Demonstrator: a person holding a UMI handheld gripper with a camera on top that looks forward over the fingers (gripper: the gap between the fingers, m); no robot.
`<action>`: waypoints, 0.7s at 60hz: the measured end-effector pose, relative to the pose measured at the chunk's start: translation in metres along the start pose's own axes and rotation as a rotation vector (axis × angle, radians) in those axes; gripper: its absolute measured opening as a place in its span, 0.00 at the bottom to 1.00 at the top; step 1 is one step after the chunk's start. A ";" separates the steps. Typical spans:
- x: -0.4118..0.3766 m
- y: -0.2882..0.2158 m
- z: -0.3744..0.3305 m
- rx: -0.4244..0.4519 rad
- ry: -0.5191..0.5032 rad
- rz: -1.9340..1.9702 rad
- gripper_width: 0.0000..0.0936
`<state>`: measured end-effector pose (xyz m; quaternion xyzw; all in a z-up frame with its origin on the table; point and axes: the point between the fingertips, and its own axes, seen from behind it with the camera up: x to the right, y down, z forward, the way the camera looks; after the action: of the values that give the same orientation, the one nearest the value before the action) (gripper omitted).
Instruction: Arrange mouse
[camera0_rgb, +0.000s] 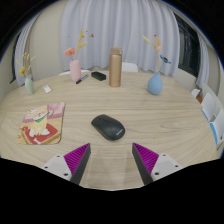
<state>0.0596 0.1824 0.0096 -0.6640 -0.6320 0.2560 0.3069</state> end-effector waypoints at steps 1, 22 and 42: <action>0.000 -0.001 0.004 -0.001 0.001 0.003 0.91; 0.013 -0.046 0.078 0.008 0.036 0.024 0.92; 0.026 -0.068 0.107 0.002 0.046 0.044 0.88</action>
<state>-0.0625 0.2180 -0.0125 -0.6830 -0.6098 0.2479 0.3166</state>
